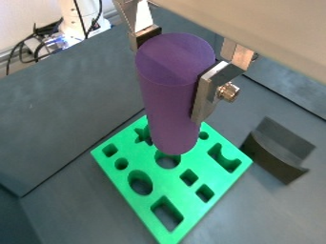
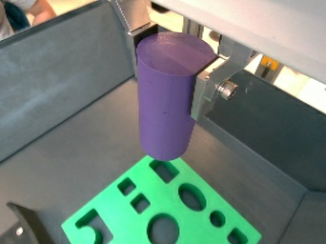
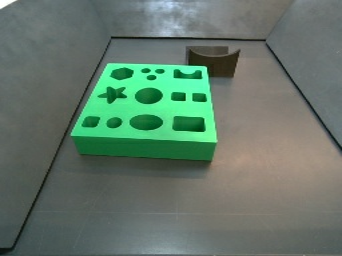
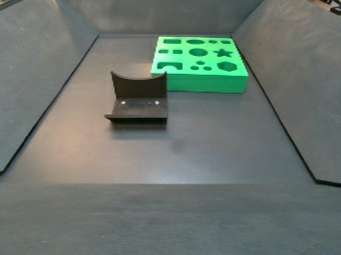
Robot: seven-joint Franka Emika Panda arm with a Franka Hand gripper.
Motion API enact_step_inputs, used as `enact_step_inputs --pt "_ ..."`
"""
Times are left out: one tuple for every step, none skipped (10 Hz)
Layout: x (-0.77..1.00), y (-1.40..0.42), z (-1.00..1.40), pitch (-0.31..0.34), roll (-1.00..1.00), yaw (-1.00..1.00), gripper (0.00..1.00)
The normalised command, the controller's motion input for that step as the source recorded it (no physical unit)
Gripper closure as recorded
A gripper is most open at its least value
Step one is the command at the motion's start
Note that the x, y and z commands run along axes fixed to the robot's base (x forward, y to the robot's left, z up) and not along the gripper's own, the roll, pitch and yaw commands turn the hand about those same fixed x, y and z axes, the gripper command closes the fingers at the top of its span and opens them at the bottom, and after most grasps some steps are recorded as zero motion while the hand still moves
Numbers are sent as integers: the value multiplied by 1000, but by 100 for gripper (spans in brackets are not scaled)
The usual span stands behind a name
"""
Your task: Insert the round object.
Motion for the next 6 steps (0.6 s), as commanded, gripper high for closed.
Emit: enact_step_inputs --pt "66 380 -934 140 0 0 100" --pt "46 371 -991 117 0 0 100" --pt "14 386 -1000 100 0 -29 100" --pt "-120 400 -974 4 -113 -111 100" --pt "-406 431 -809 0 -221 -71 100" --pt "-631 577 -614 -131 -294 0 100"
